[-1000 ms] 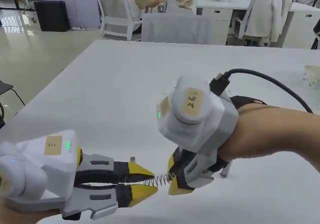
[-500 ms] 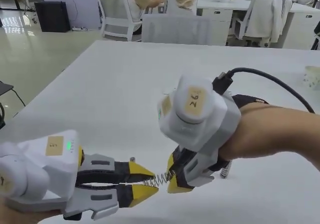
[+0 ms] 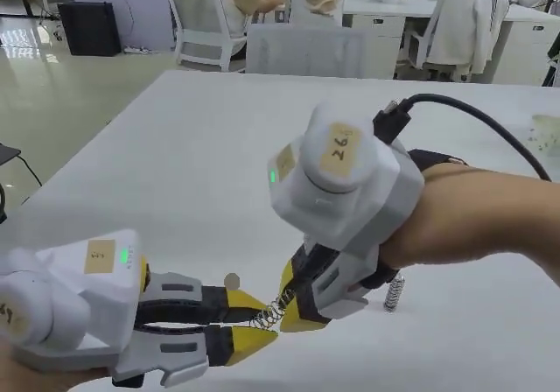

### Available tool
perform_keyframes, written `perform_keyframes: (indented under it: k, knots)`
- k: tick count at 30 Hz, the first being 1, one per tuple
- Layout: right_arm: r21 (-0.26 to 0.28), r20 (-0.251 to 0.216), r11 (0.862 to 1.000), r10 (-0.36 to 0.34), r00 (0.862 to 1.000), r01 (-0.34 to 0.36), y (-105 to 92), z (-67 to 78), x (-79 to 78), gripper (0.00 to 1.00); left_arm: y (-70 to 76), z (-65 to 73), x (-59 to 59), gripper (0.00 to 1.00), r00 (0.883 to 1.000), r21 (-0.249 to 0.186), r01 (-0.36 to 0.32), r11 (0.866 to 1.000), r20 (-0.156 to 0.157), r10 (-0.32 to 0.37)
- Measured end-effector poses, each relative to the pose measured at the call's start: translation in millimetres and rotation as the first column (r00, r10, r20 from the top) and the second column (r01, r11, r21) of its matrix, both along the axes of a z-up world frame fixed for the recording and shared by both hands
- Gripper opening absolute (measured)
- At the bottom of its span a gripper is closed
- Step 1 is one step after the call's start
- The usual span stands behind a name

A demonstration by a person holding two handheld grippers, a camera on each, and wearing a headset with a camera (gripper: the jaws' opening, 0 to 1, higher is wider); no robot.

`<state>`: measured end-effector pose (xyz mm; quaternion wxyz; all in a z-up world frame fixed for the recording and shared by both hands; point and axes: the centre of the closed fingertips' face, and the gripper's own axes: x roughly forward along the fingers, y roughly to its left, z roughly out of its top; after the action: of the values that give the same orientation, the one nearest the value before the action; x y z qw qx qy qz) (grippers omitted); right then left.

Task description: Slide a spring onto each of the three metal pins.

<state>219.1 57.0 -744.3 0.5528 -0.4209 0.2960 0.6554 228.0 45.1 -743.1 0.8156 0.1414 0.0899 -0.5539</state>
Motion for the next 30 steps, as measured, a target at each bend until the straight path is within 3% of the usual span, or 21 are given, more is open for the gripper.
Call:
perform_keyframes:
  k: [23,30]
  knots:
    - [-0.024,0.008,0.999,0.03,1.0,-0.03,10.3,4.4,-5.0,0.08,-2.5,-2.0,-0.4,0.03,1.0,-0.004,0.007,1.0,-0.007,-0.007]
    - [-0.032,0.013,0.999,0.028,1.0,-0.028,9.6,3.0,-2.0,0.08,-0.3,-4.0,0.9,0.1,0.999,-0.016,-0.003,1.0,-0.033,0.003]
